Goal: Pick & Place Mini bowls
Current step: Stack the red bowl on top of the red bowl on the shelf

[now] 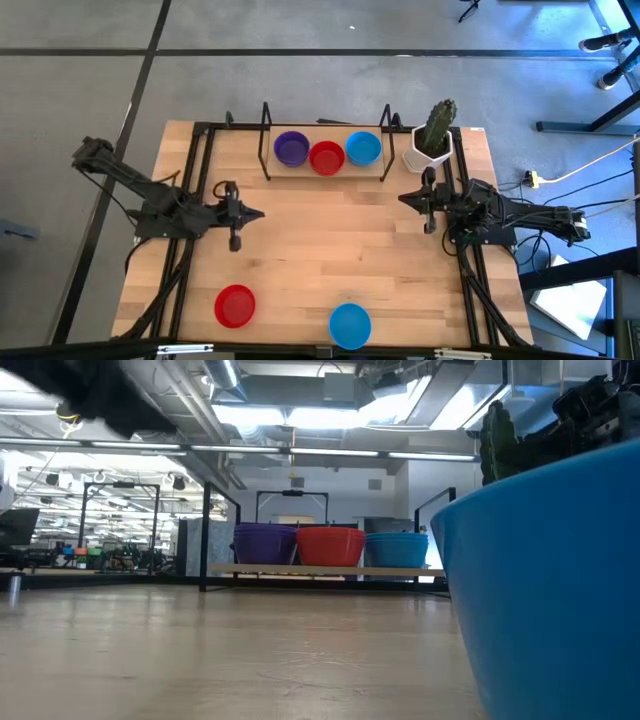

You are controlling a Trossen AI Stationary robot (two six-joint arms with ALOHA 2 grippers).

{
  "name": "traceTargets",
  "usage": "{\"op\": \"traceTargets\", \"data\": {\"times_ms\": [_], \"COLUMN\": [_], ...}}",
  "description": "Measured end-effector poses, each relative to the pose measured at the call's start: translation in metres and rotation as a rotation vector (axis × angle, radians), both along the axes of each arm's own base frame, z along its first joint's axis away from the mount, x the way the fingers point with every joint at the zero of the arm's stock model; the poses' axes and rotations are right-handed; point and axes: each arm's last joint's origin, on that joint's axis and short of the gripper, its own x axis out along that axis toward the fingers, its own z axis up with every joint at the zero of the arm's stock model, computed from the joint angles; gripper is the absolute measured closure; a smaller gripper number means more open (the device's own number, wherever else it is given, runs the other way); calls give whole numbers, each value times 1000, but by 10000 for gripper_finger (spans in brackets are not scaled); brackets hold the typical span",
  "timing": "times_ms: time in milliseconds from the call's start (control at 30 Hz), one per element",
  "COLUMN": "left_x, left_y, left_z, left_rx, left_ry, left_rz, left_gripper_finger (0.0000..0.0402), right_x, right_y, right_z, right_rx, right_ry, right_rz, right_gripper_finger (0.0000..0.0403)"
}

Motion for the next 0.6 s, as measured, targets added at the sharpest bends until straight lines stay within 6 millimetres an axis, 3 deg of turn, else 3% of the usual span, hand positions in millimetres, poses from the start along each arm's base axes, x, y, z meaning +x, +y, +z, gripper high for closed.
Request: {"op": "traceTargets", "data": {"times_ms": [300, 600], "left_x": [-26, -55], "left_y": [7, 26], "left_z": [-44, -33], "left_rx": [24, 57], "left_ry": [-34, -204], "left_rz": [-7, 9], "left_gripper_finger": [400, 400], "right_x": [0, 0], "right_y": [0, 0], "right_z": [-2, -2], "right_rx": [-1, -11], "right_ry": [17, 17], "right_rz": [0, -1], "right_gripper_finger": [382, 382]}}
